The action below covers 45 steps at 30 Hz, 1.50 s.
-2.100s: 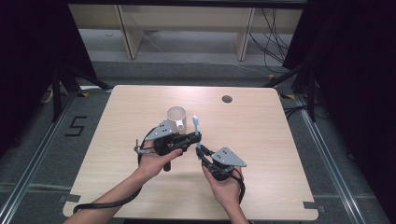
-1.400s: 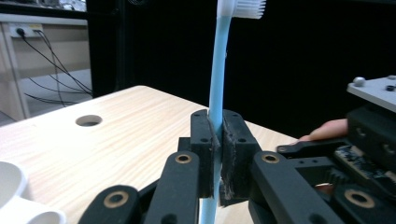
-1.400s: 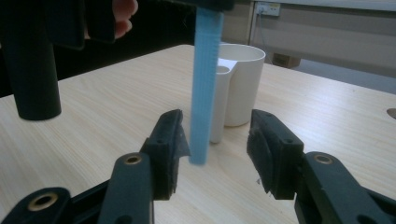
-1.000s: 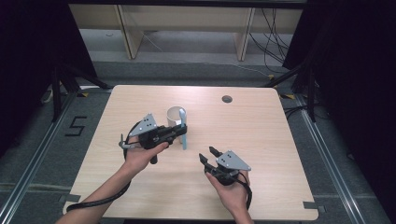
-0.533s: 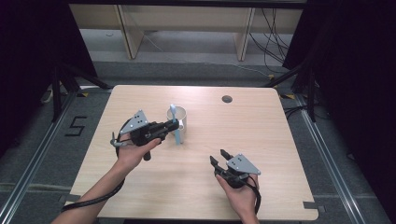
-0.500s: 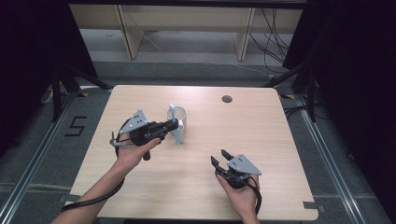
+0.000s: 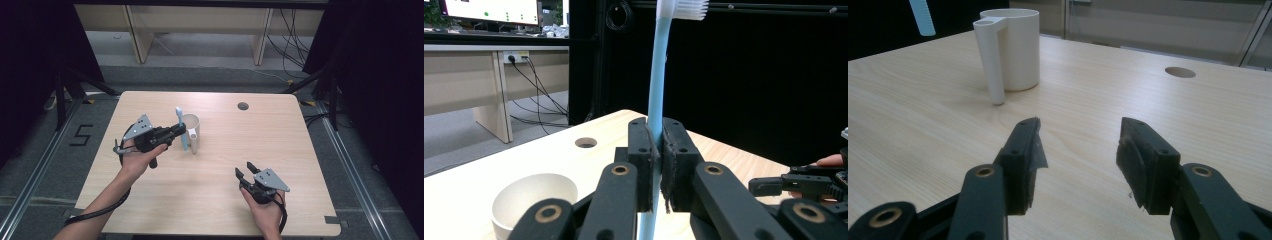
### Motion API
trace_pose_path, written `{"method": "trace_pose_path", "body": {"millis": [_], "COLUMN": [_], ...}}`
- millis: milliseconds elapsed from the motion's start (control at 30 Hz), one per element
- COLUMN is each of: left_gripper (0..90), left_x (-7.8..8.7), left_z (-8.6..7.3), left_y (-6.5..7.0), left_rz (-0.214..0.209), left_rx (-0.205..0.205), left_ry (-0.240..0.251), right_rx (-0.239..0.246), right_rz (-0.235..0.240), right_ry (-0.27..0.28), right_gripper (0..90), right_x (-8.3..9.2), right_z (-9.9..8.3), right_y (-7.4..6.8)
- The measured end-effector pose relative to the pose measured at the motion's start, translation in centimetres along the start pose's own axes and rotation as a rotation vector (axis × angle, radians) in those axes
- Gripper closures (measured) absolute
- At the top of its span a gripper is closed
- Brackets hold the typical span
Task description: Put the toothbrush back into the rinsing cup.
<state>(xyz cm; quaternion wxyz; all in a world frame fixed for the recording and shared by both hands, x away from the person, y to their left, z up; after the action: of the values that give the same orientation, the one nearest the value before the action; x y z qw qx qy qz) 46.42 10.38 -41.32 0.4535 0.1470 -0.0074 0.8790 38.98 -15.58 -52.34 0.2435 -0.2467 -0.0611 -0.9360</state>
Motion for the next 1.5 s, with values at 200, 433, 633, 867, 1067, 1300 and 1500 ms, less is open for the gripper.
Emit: {"method": "trace_pose_path", "body": {"millis": [200, 433, 633, 867, 1067, 1300, 1500], "left_gripper": [83.4, 83.4, 83.4, 83.4, 83.4, 83.4, 83.4], "left_x": [-0.1, -0.3, -0.4, -0.5, -0.4, -0.5, -0.9], "left_z": [0.5, 0.8, 1.2, 1.5, 1.6, 2.0, 2.2], "left_y": [-0.4, -0.5, -0.8, -1.2, -1.4, -1.8, -2.1], "left_rz": [0.007, 0.007, 0.019, 0.026, 0.033, 0.046, 0.061], "left_rx": [0.002, 0.001, -0.008, -0.005, -0.005, -0.007, -0.025], "left_ry": [0.010, 0.015, 0.021, 0.023, 0.022, 0.028, 0.026], "right_rx": [-0.017, -0.003, -0.015, 0.002, -0.030, -0.001, 0.013], "right_rz": [0.015, -0.003, 0.008, -0.015, -0.007, -0.013, -0.027], "right_ry": [-0.010, 0.002, -0.012, -0.006, -0.029, -0.024, -0.021], "right_gripper": [51.7, 51.7, 51.5, 51.3, 51.1, 51.0, 50.7], "right_x": [-0.2, 0.1, 0.0, 0.1, 0.2, 0.2, 0.1], "right_z": [-0.3, -0.3, -0.4, -0.5, -0.7, -0.7, -0.8], "right_y": [0.1, 0.5, 0.3, 0.5, 0.1, 0.2, 0.5]}}
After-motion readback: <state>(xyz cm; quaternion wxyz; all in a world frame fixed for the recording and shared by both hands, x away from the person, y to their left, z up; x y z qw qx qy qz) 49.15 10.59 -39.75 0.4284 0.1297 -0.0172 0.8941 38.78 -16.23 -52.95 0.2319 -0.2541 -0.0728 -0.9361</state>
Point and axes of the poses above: each handheld gripper's, and its own axes: x roughly backward along the jaws, z roughly out of its top, y roughly to its right, the point moved 7 cm from there along -x, roughly forward along the jaws, and after that the axes turned 12 degrees about -y, right-handed, at the moved point
